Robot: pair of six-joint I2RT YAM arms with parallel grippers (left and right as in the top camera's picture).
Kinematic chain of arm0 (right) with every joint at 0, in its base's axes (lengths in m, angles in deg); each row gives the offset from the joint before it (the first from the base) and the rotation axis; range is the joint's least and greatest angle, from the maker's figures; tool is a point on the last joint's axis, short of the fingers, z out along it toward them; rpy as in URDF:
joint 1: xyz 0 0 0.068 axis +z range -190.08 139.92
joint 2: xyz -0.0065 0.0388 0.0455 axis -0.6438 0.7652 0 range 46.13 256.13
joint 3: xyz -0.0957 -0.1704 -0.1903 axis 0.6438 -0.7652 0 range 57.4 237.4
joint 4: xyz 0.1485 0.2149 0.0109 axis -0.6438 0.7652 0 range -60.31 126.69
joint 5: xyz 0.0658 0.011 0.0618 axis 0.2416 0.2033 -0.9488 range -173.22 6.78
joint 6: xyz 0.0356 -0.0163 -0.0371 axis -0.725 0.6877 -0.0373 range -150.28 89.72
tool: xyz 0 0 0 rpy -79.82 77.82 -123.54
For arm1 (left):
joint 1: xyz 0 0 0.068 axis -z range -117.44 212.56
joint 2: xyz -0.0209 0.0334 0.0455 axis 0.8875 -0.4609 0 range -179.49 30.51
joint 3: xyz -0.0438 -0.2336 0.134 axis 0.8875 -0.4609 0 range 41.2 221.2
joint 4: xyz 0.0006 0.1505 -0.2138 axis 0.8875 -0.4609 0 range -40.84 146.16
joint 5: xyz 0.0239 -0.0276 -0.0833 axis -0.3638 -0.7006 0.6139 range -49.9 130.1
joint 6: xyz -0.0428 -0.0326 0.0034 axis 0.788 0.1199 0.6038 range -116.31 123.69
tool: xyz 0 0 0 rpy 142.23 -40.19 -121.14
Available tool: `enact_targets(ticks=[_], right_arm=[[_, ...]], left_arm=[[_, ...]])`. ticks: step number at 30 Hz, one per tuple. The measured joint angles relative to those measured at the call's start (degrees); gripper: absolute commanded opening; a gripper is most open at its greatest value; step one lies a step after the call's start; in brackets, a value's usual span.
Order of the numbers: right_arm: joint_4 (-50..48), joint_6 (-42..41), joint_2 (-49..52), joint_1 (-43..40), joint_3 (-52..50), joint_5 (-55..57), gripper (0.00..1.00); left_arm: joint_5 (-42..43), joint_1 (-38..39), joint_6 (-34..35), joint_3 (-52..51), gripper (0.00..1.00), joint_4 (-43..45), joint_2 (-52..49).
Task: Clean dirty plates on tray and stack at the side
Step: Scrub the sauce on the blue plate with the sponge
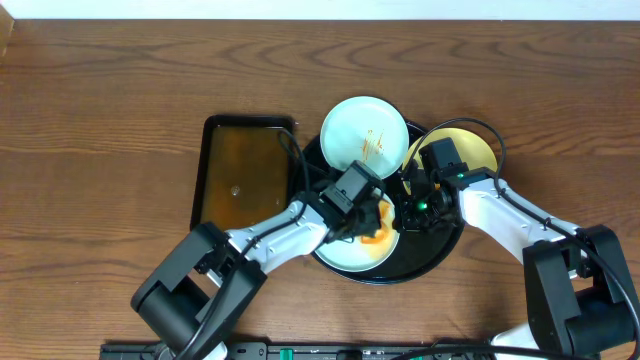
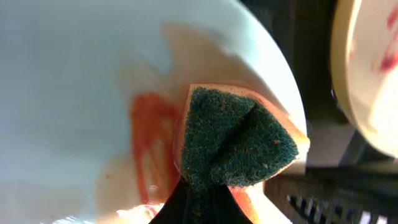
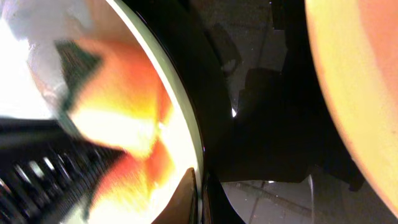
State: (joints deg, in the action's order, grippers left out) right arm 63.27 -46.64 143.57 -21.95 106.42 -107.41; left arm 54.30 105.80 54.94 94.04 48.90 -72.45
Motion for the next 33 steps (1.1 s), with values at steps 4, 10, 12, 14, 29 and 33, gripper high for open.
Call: enact_targets(ticks=[4, 10, 12, 14, 29, 33], right_arm=[[0.22, 0.0, 0.0, 0.0, 0.0, 0.02, 0.01], [0.24, 0.02, 0.0, 0.0, 0.0, 0.11, 0.01], [0.24, 0.0, 0.0, 0.0, 0.0, 0.17, 0.01], [0.33, 0.02, 0.0, 0.0, 0.0, 0.24, 0.01], [1.07, 0.02, 0.0, 0.0, 0.02, 0.83, 0.01], [1.09, 0.02, 0.0, 0.0, 0.02, 0.83, 0.01]], left_arm=[[-0.55, -3.17, 0.0, 0.57, 0.07, -2.03, 0.0], [-1.66, -5.7, -0.02, 1.2, 0.08, -7.34, 1.07], [-2.69, -5.84, -0.37, 1.11, 0.07, -10.36, 2.32], [-3.91, -6.03, -1.46, 0.46, 0.07, -13.79, 4.52], [-9.55, -12.11, -12.72, -0.74, 0.08, -18.91, 19.87], [-9.18, -15.06, -14.56, -0.74, 0.07, -18.34, 19.87]])
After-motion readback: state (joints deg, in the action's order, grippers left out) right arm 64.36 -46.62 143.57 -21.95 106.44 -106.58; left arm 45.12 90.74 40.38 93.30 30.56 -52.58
